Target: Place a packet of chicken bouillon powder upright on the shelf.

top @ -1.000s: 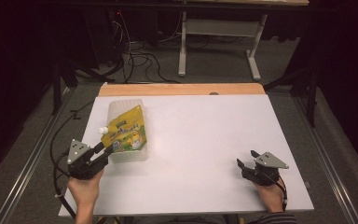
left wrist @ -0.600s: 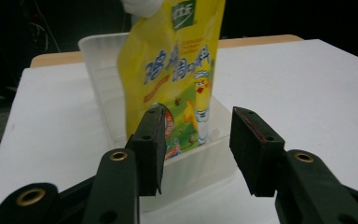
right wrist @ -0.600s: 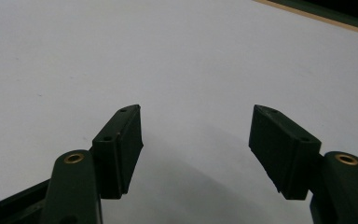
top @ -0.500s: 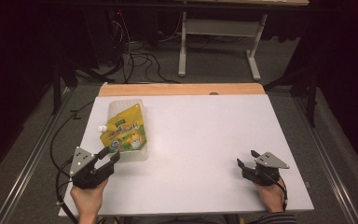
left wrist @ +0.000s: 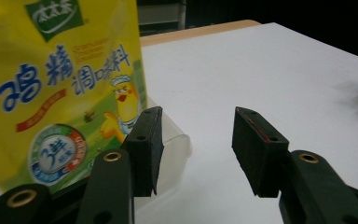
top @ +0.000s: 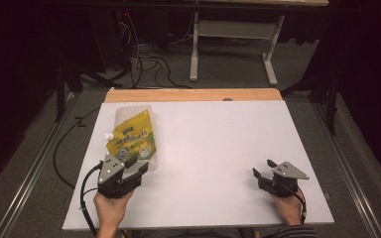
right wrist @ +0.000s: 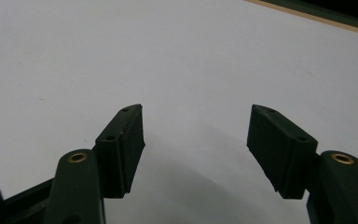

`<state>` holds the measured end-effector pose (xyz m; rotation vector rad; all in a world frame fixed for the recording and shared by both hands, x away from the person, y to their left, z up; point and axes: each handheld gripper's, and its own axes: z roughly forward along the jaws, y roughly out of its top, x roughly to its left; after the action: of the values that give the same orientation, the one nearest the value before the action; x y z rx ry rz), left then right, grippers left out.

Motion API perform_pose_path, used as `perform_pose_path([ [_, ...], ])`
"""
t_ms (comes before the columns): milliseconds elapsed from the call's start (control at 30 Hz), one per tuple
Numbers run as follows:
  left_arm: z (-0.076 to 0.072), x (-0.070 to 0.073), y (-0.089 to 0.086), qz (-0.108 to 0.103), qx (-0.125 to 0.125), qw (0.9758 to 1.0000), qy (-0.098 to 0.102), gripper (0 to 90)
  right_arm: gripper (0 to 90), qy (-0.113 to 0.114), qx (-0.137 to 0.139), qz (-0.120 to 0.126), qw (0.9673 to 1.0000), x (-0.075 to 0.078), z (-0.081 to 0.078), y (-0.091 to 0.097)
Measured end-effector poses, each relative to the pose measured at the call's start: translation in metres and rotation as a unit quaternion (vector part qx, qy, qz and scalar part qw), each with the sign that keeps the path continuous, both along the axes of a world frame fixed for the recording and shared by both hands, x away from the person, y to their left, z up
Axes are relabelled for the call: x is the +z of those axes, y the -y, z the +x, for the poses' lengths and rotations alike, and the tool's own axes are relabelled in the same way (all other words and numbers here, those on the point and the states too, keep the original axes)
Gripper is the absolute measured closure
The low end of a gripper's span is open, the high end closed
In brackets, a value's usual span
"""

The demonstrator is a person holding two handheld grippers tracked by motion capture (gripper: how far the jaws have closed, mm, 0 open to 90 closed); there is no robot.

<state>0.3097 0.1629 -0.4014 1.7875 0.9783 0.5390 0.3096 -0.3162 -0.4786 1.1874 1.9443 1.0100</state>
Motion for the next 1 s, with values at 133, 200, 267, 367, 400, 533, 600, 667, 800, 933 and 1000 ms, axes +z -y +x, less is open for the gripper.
perform_pose_path([
  [133,0.002,-0.002,0.007,0.002,-0.008,1.0,-0.003,52.9,37.0,0.001,0.001,0.002,1.0,0.0,0.0,0.0],
  [200,0.002,-0.003,0.009,0.002,-0.012,0.9999,-0.004,52.8,37.0,0.002,0.0,0.003,1.0,0.0,0.0,0.0],
  [267,0.003,-0.004,0.01,0.002,-0.014,0.9999,-0.006,52.6,37.0,0.002,0.0,0.003,1.0,0.0,0.0,0.0],
  [367,0.003,-0.005,0.013,0.002,-0.017,0.9998,-0.009,52.4,37.1,0.001,0.0,0.003,1.0,0.0,-0.001,0.0],
  [400,0.003,-0.006,0.014,0.003,-0.019,0.9998,-0.01,52.3,37.1,0.001,0.0,0.003,1.0,0.0,0.0,0.001],
  [533,0.004,-0.008,0.018,-0.001,-0.024,0.9997,-0.011,52.0,37.1,0.001,0.0,0.003,1.0,0.0,0.0,0.0],
  [600,0.005,-0.009,0.021,-0.002,-0.026,0.9996,-0.012,51.9,37.0,0.001,0.0,0.003,1.0,0.0,0.0,0.0],
  [667,0.006,-0.011,0.023,-0.003,-0.028,0.9995,-0.013,51.8,37.1,0.002,0.0,0.002,1.0,0.0,0.0,0.0],
  [800,0.007,-0.014,0.028,-0.003,-0.035,0.9992,-0.019,51.5,37.1,0.001,0.0,0.002,1.0,0.0,0.0,0.0],
  [933,0.008,-0.019,0.034,-0.005,-0.041,0.9988,-0.025,51.1,37.2,0.001,-0.001,0.003,1.0,0.0,-0.001,0.0],
  [1000,0.009,-0.021,0.037,-0.005,-0.044,0.9986,-0.028,50.9,37.3,0.002,-0.001,0.003,1.0,0.0,-0.001,0.001],
])
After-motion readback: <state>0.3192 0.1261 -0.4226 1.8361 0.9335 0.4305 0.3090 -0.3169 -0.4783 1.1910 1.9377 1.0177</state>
